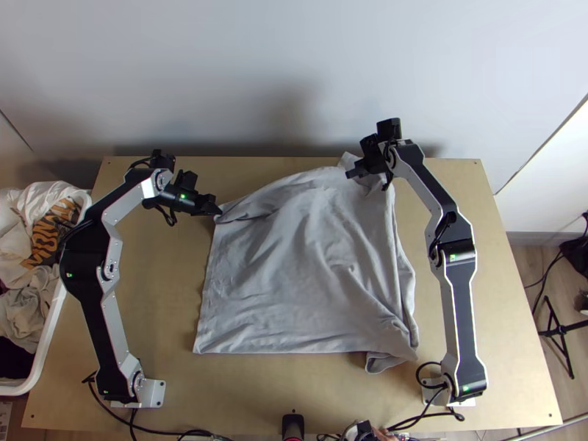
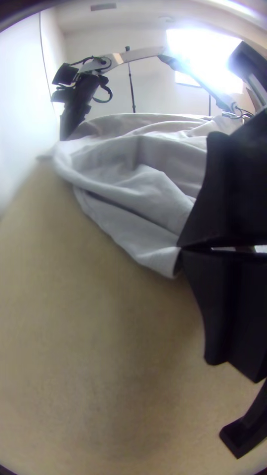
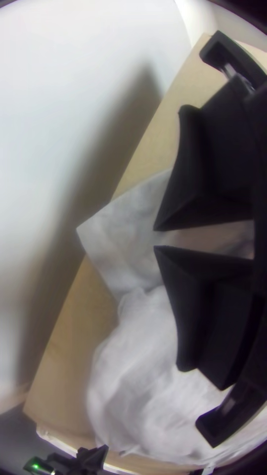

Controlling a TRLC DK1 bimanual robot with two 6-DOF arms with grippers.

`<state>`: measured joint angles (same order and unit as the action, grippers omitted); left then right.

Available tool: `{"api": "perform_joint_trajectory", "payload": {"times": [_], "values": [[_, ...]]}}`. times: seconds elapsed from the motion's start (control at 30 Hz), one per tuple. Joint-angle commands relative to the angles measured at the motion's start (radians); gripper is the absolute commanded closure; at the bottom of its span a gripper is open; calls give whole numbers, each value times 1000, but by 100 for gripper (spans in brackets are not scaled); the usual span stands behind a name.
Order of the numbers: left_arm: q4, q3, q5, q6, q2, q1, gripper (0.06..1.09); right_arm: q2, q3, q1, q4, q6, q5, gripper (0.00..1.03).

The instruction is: Fold the t-shirt

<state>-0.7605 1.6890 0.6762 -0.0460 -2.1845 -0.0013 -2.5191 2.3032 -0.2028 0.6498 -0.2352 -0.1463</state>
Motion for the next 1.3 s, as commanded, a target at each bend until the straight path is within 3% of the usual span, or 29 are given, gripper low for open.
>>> {"api": "perform_joint_trajectory", "payload": {"times": [0.0,0.07,0.1,0.37,0.47,0.63,0.97,1.07,1.17,1.27], "values": [[3,3,0,-2,-3,3,105,-1,5,3,1,-3,-9,61],[4,5,-1,-2,-4,3,105,0,7,8,1,27,-6,19],[6,6,-1,1,-6,3,105,-1,9,11,-1,34,-4,12],[10,14,0,8,-24,12,105,-3,12,11,-10,13,11,12],[10,15,0,9,-23,15,105,-7,15,3,-26,-6,79,12],[9,15,2,14,-6,15,105,-21,16,-4,-35,-38,113,12],[7,14,2,15,-1,23,105,-37,22,2,-26,-38,129,12],[7,14,2,15,-1,24,105,-38,22,3,-21,-41,128,21],[7,14,2,15,-3,24,105,-38,25,2,-7,-65,117,57],[7,12,2,17,-3,24,105,-41,28,2,17,-84,80,81]]}}
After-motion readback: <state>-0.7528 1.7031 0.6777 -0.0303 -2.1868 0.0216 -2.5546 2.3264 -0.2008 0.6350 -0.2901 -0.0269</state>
